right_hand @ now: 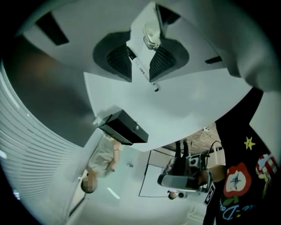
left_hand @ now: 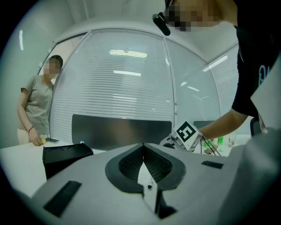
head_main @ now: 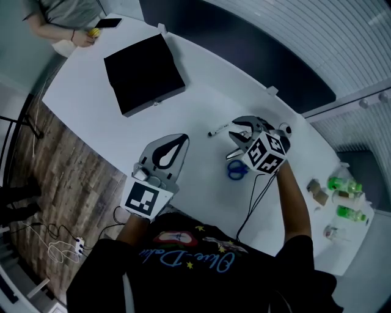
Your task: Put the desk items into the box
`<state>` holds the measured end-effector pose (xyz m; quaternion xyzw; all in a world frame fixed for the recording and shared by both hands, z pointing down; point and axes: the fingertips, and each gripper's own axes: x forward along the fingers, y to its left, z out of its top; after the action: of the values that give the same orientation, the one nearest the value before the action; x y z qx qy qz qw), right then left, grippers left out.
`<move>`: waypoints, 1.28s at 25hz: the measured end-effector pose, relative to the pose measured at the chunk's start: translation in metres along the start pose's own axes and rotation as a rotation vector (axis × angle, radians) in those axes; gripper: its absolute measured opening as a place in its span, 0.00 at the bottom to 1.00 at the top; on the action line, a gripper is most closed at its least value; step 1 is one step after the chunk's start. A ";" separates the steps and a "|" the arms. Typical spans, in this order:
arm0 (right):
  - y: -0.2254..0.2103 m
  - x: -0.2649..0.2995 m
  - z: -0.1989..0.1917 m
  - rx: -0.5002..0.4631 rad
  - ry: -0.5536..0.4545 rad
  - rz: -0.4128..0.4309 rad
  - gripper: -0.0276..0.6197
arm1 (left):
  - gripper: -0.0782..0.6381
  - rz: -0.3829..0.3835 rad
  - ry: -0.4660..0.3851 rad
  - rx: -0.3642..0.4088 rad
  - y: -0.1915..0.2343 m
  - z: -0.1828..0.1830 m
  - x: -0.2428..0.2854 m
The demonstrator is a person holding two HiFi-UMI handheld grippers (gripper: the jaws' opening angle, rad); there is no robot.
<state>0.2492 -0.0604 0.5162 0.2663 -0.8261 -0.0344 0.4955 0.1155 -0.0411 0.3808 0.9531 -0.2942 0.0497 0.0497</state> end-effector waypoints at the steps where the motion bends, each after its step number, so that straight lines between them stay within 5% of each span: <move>1: 0.003 0.005 -0.003 -0.030 0.024 0.018 0.25 | 0.12 0.004 0.011 -0.006 0.001 -0.003 0.000; 10: 0.008 0.040 -0.035 -0.254 0.228 0.121 0.27 | 0.12 0.018 0.036 -0.007 0.012 -0.008 0.009; 32: 0.012 0.069 -0.052 -0.212 0.302 0.386 0.26 | 0.12 0.081 0.042 -0.034 0.039 -0.015 0.004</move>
<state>0.2627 -0.0720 0.6020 0.0527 -0.7700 0.0143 0.6357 0.0961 -0.0732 0.3990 0.9382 -0.3323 0.0667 0.0701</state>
